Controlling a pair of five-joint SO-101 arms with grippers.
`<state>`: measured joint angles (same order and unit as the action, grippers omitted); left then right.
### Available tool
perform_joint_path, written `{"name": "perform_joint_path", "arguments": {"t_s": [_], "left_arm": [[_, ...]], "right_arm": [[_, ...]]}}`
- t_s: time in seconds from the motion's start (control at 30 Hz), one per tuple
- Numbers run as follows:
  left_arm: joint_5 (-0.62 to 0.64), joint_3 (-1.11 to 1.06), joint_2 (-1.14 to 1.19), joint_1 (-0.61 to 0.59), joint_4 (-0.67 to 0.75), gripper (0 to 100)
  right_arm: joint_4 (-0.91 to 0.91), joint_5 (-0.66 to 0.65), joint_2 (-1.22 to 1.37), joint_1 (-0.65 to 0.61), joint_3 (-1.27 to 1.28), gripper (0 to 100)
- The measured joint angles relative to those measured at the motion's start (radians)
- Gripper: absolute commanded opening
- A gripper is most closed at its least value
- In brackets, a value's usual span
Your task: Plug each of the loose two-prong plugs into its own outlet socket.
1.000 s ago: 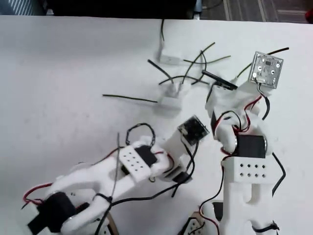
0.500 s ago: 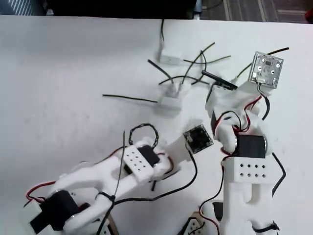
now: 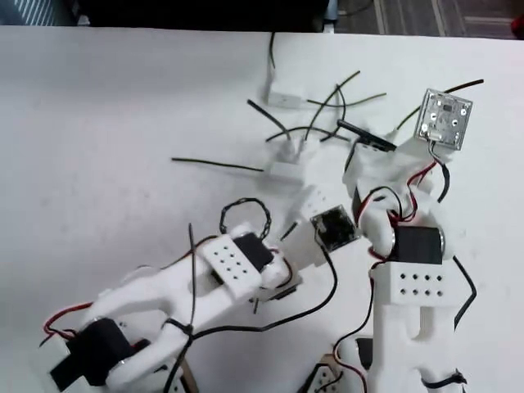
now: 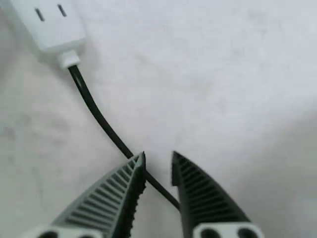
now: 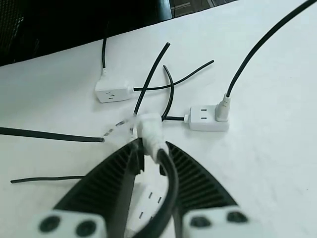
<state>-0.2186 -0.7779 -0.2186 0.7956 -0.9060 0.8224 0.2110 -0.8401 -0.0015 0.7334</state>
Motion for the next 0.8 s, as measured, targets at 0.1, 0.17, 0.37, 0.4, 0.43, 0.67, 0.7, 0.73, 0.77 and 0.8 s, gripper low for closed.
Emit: {"name": "perform_joint_path", "arguments": {"t_s": [0.1,0.17,0.37,0.4,0.43,0.67,0.7,0.73,0.77,0.8], "left_arm": [[0.084,0.005,0.000,-0.011,0.012,30],[0.132,0.005,0.002,-0.054,0.043,30],[0.163,0.005,0.006,-0.221,0.201,30],[0.164,0.005,0.008,-0.238,0.221,30],[0.164,0.005,0.008,-0.247,0.242,30],[0.164,0.034,0.092,-0.252,0.382,30],[0.164,0.051,0.127,-0.252,0.394,30],[0.164,0.071,0.169,-0.245,0.400,28],[0.164,0.100,0.212,-0.242,0.404,27],[0.164,0.130,0.258,-0.236,0.404,26]], "right_arm": [[0.000,0.000,0.000,0.000,0.000,1.7],[0.000,0.000,0.000,0.000,0.000,1.7],[0.000,0.000,0.000,0.000,0.000,1.7],[0.000,0.000,0.000,0.000,0.000,1.7],[0.000,0.000,0.000,0.000,0.000,1.7],[0.000,0.000,0.000,0.000,0.000,1.7],[0.000,0.000,0.000,0.000,0.000,1.7],[0.000,0.000,0.000,0.000,0.000,1.7],[0.000,0.000,0.000,0.000,0.000,1.7],[0.000,0.000,0.000,0.000,0.000,1.7]]}}
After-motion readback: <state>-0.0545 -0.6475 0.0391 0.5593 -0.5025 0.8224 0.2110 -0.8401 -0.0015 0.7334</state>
